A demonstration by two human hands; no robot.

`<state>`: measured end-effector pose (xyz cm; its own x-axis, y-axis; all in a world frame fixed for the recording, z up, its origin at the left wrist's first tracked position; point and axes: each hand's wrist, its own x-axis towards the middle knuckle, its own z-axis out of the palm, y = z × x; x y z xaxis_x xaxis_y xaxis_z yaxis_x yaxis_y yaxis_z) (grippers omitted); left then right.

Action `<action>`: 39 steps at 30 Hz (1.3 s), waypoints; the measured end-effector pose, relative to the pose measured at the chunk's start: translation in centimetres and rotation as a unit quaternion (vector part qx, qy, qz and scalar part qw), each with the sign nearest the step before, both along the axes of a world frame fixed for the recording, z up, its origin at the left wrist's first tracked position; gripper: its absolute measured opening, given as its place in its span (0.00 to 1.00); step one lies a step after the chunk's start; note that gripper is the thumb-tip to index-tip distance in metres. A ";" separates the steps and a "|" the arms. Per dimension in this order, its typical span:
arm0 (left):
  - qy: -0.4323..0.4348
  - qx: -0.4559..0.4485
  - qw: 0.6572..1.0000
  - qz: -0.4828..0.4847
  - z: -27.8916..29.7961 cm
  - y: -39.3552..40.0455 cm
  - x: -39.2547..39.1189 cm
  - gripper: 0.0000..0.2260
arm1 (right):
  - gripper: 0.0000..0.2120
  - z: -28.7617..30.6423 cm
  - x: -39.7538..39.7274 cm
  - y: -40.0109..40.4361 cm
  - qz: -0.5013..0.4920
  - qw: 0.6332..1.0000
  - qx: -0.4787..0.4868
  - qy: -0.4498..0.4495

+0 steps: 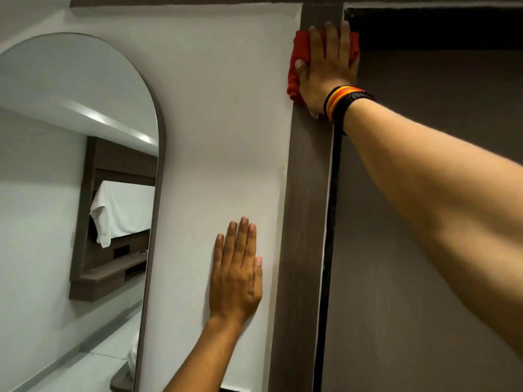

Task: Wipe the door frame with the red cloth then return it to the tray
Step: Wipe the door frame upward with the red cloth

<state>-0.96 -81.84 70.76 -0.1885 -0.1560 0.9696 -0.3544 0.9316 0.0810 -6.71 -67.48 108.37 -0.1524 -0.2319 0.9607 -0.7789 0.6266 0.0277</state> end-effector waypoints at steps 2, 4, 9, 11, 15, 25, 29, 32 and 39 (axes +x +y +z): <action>-0.001 -0.005 1.000 0.001 0.1 0.0 0.1 0.27 | 0.31 -2.4 0.2 -0.2 0.012 1.000 -0.019 0.005; 0.000 -0.009 1.000 0.005 0.1 0.0 0.1 0.27 | 0.31 -6.9 -0.1 -0.6 0.022 0.999 -0.025 0.025; 0.001 -0.013 1.000 -0.002 0.0 0.1 0.1 0.27 | 0.30 -23.7 0.0 -0.6 0.043 0.997 -0.055 0.034; 0.003 -0.012 1.000 -0.001 0.2 0.0 0.0 0.27 | 0.30 -30.1 0.5 -0.6 0.047 0.998 -0.046 0.020; -0.003 -0.009 1.000 0.010 0.1 0.0 0.0 0.27 | 0.32 -41.1 0.8 -0.2 0.042 0.999 -0.018 -0.025; 0.036 0.066 0.986 -0.147 -6.9 5.7 4.1 0.22 | 0.38 -53.8 1.3 1.1 0.034 0.994 0.075 -0.064; -0.050 0.281 0.939 -0.194 -12.1 10.6 6.2 0.33 | 0.45 -52.8 3.0 3.0 0.097 0.974 0.140 -0.149; -0.011 0.413 0.878 -0.241 -10.9 11.7 6.1 0.23 | 0.42 -51.0 4.0 5.9 0.188 0.947 0.149 -0.212; 0.054 0.448 0.831 -0.326 -9.6 13.9 7.9 0.12 | 0.49 -46.8 5.5 11.1 0.328 0.803 -0.131 -0.480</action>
